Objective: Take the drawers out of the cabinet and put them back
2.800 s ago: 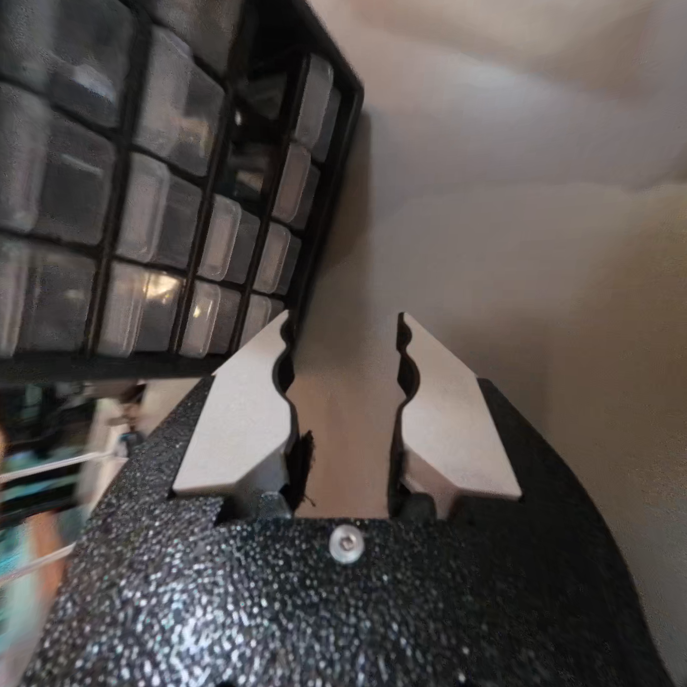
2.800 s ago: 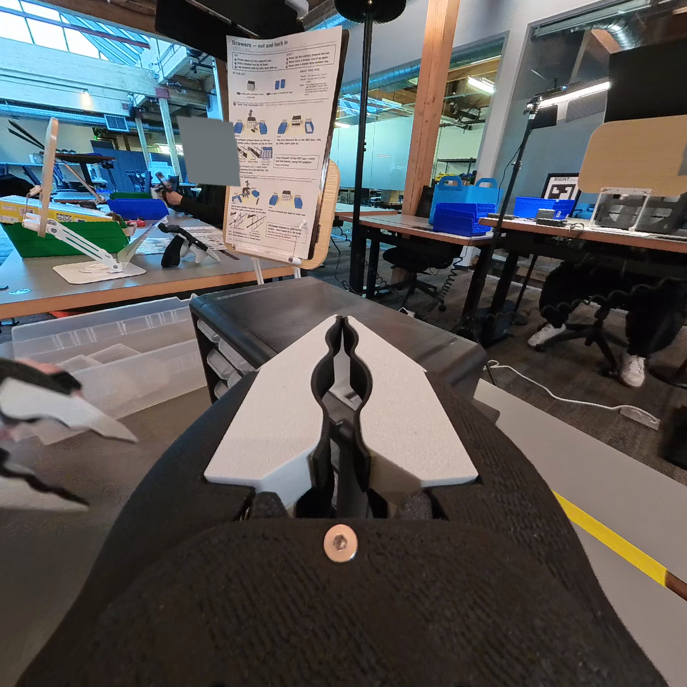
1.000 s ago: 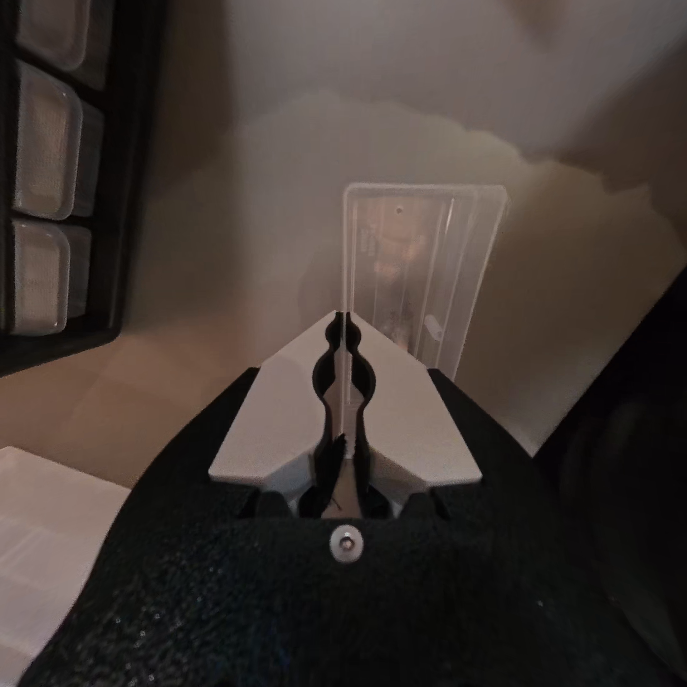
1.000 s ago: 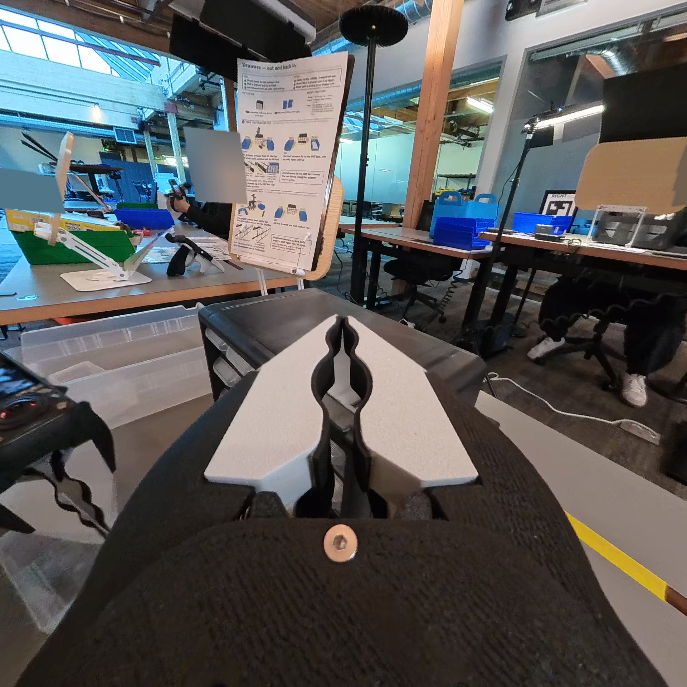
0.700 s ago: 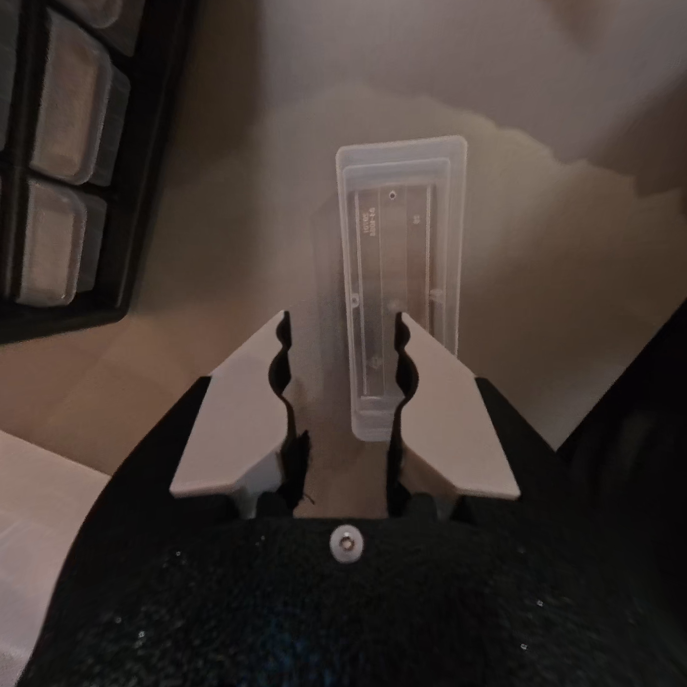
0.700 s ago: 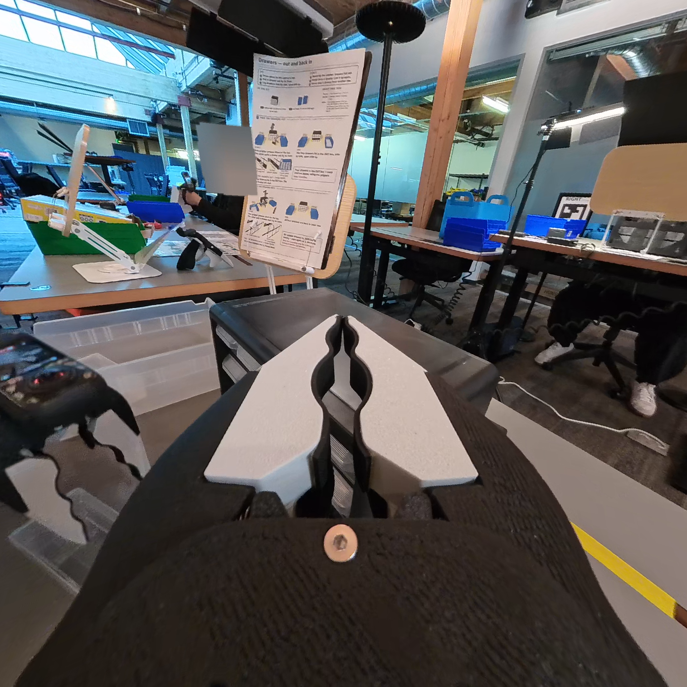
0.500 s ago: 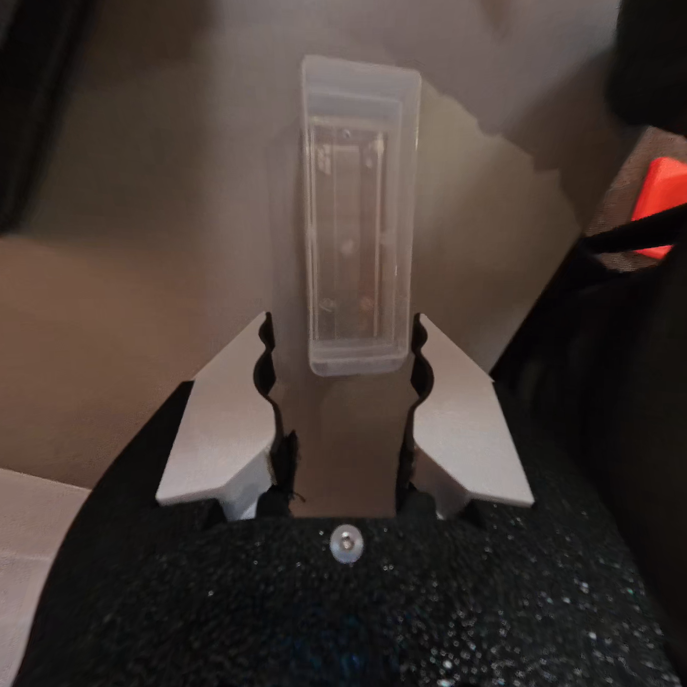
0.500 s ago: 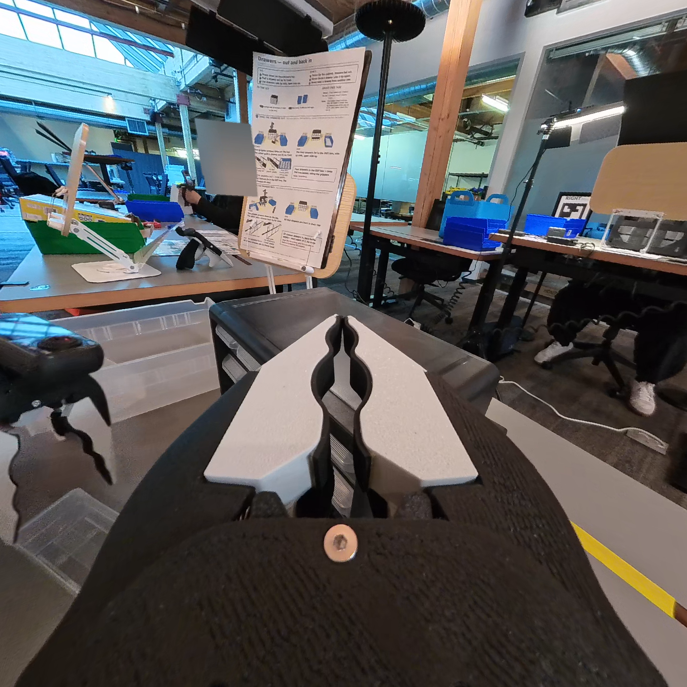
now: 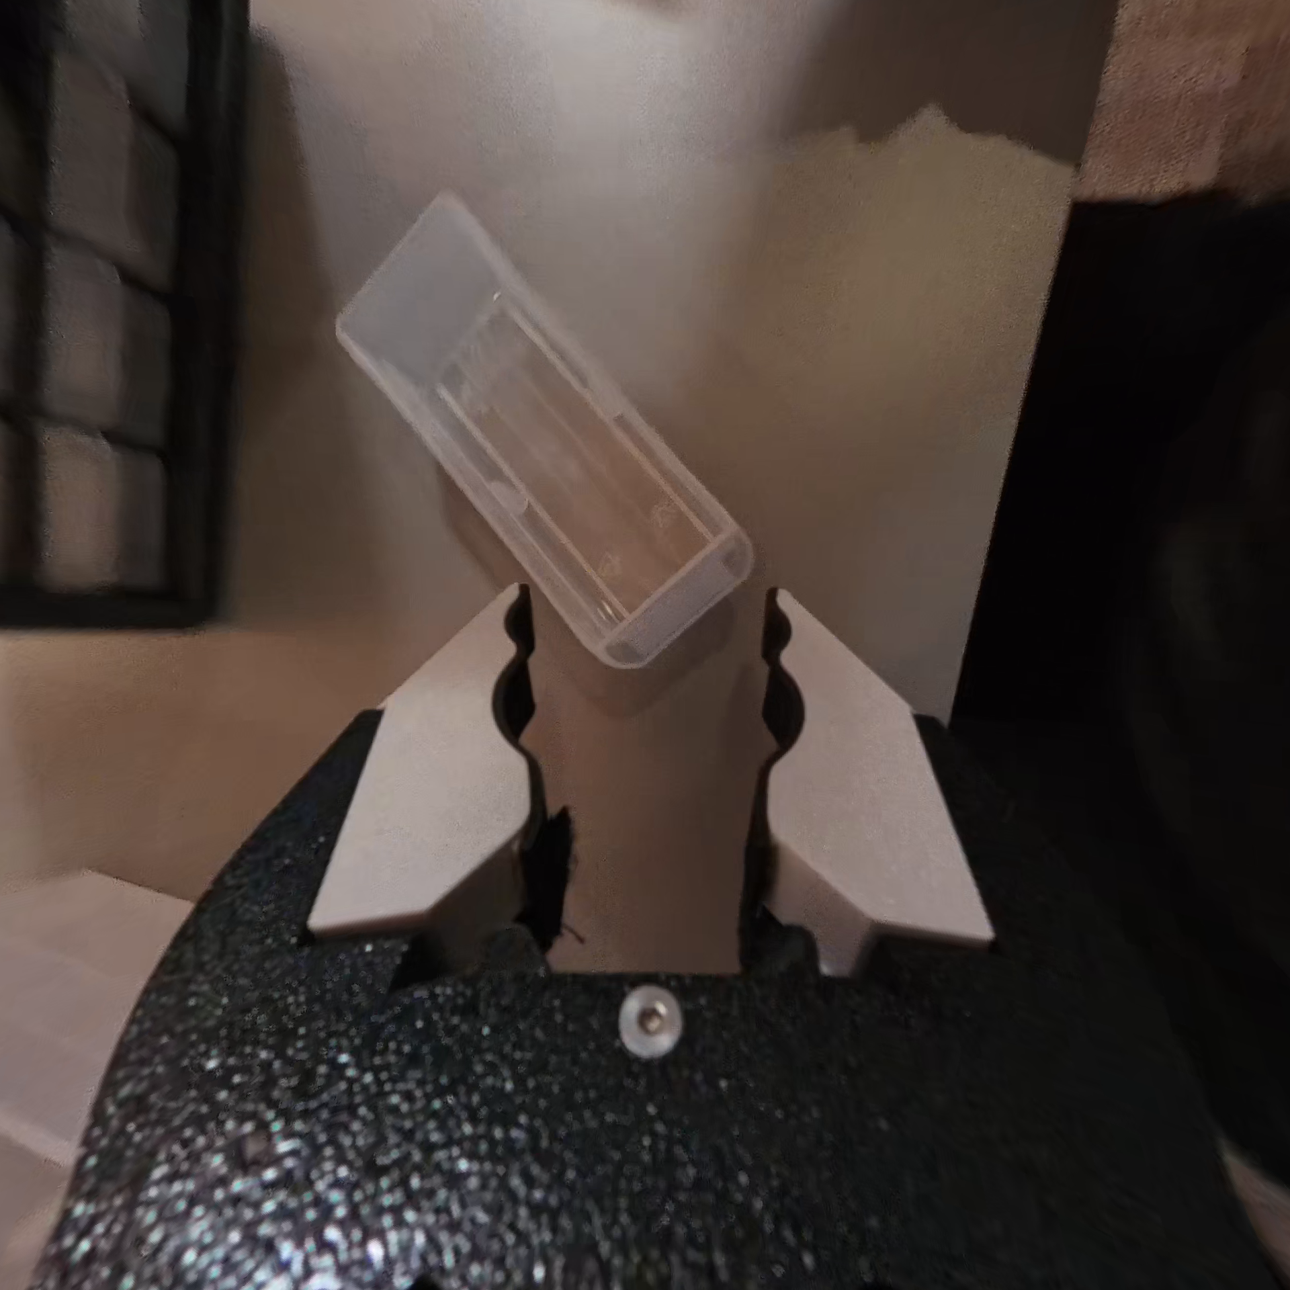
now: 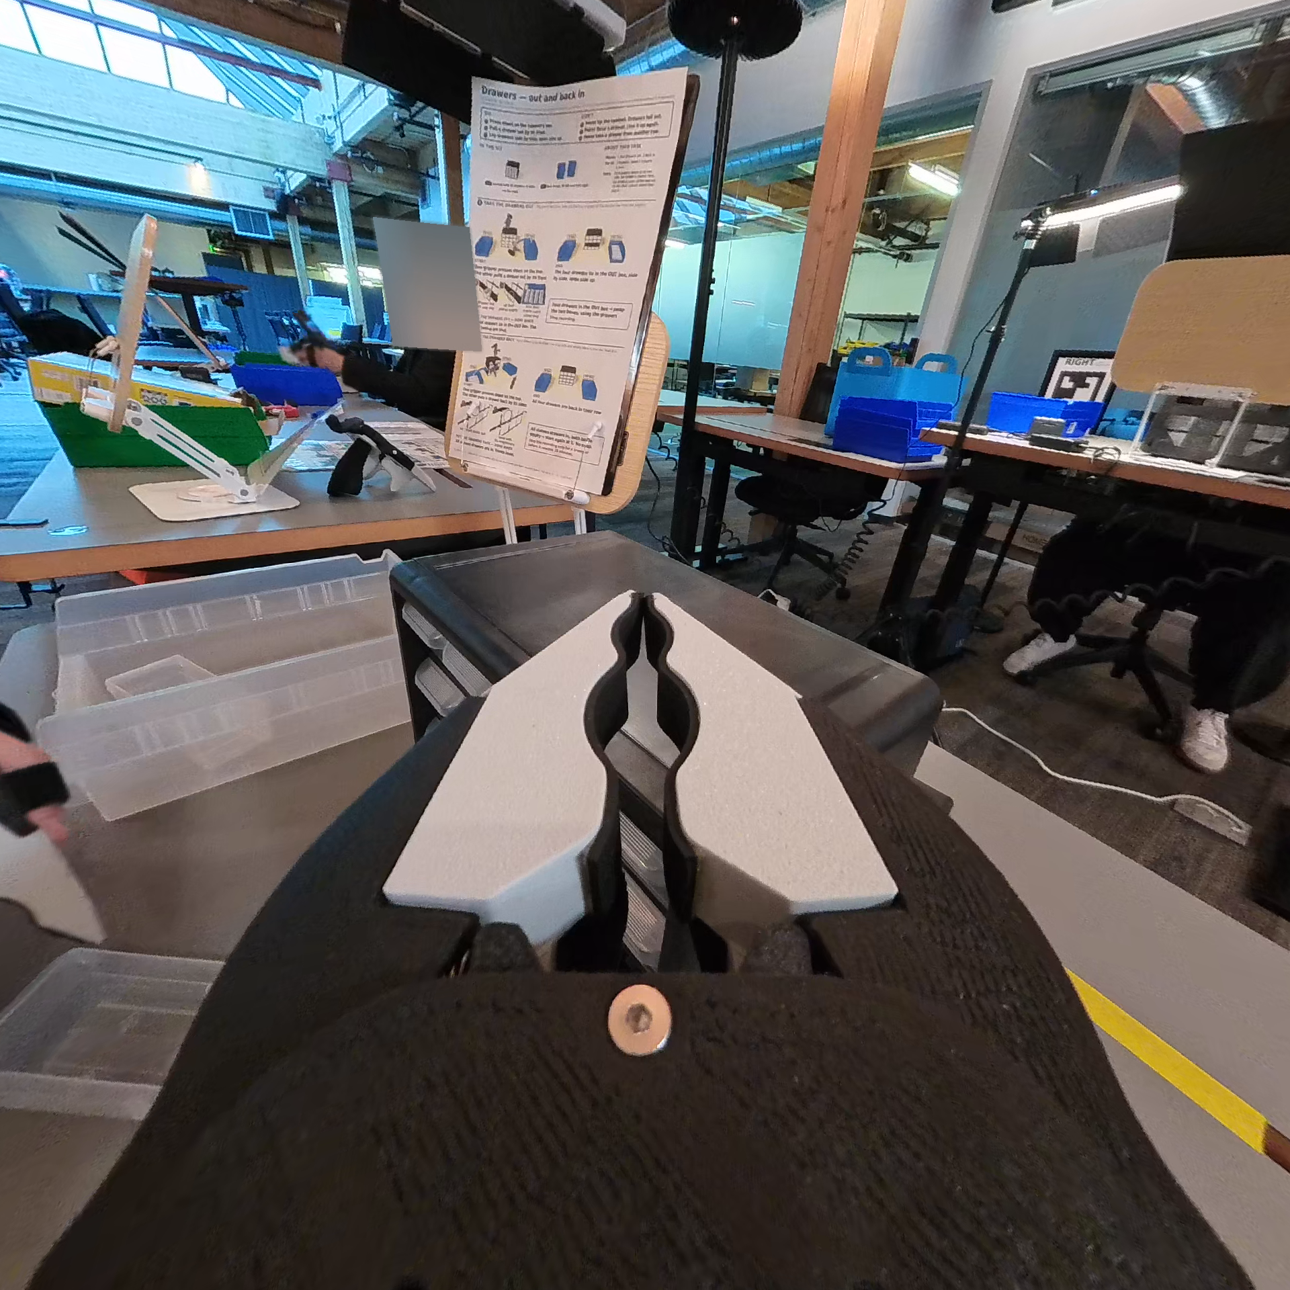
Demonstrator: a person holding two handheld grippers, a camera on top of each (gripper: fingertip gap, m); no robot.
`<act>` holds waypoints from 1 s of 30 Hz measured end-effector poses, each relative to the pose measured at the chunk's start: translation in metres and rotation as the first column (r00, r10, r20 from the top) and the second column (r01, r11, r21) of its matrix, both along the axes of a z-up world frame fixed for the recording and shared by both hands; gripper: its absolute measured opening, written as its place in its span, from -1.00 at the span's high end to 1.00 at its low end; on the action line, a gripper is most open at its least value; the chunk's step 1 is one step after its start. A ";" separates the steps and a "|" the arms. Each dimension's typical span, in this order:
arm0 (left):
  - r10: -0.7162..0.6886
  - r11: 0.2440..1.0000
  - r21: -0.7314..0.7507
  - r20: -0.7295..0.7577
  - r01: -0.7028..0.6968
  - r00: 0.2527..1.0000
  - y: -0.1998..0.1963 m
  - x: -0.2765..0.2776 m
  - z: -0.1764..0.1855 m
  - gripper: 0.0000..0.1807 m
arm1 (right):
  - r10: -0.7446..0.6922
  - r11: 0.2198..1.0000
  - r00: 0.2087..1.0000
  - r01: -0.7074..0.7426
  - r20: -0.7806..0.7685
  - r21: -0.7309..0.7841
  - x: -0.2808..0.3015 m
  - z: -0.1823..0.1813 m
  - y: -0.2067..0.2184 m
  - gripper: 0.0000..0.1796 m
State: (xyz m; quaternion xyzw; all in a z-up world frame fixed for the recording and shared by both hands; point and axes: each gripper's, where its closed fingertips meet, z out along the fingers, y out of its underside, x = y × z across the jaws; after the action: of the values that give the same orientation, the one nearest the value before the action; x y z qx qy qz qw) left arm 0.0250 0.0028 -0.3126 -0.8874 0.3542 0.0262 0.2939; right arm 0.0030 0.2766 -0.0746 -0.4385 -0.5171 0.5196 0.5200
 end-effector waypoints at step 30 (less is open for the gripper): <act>-0.060 0.950 0.269 -0.337 0.157 0.940 0.121 0.040 0.068 0.83 | -0.005 1.000 1.000 0.004 -0.014 -0.016 0.004 0.001 0.005 1.00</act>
State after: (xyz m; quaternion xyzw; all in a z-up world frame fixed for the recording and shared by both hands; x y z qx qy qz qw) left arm 0.0652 0.1237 -0.2447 -0.7965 0.4389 0.2074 0.3604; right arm 0.0073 0.2817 -0.0737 -0.4402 -0.5082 0.5257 0.5211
